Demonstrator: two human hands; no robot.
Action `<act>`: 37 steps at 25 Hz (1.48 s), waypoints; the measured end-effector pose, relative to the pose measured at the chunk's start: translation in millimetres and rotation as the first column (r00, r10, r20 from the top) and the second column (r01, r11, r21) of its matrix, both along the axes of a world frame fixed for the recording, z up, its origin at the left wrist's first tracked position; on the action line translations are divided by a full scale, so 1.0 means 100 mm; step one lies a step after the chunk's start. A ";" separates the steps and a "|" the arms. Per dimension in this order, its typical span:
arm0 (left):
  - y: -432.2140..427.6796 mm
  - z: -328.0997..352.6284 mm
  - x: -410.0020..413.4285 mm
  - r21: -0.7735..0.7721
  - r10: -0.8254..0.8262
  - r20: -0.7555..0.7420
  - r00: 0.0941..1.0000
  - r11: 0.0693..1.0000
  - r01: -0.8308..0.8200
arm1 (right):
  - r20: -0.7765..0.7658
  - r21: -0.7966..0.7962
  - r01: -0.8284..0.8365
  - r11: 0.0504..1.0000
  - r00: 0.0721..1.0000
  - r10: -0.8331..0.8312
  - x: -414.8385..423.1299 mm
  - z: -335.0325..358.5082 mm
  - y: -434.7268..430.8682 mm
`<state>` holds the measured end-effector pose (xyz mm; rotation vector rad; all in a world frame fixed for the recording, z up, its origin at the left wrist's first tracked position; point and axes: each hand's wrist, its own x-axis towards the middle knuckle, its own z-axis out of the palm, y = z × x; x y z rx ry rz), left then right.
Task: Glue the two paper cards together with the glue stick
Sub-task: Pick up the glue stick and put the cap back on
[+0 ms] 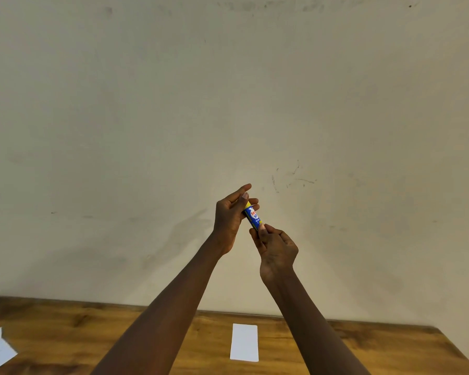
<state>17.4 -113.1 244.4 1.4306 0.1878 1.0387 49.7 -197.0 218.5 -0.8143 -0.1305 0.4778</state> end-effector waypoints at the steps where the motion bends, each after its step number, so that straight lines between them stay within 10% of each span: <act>1: 0.00 0.00 0.00 0.004 0.000 -0.004 1.000 1.000 0.000 | -0.004 -0.002 0.004 1.000 1.000 -0.004 0.01 0.00 0.01; 11: -0.03 -0.05 0.00 0.062 -0.092 -0.086 0.992 0.993 0.097 | 0.263 -0.135 -0.083 0.987 0.958 0.116 0.16 -0.15 -0.04; 18: -0.27 -0.44 0.13 0.085 -0.107 -0.224 0.969 0.988 0.129 | 0.824 -0.474 0.296 0.830 0.482 0.298 0.45 -0.49 -0.14; 26: -0.05 -1.20 0.34 0.100 0.024 -0.531 0.847 0.994 0.034 | 0.643 -0.658 0.286 0.696 0.695 0.323 0.91 -1.40 -0.20; 30: 0.31 -1.88 0.26 0.364 0.365 -0.705 0.608 0.922 -0.131 | 0.561 -0.741 0.308 0.597 0.773 0.296 1.12 -1.98 -0.14; 37: 0.68 -3.11 0.01 0.487 0.452 -0.870 0.197 0.853 0.190 | 0.522 -0.815 0.384 0.435 0.812 0.261 1.46 -2.80 -0.12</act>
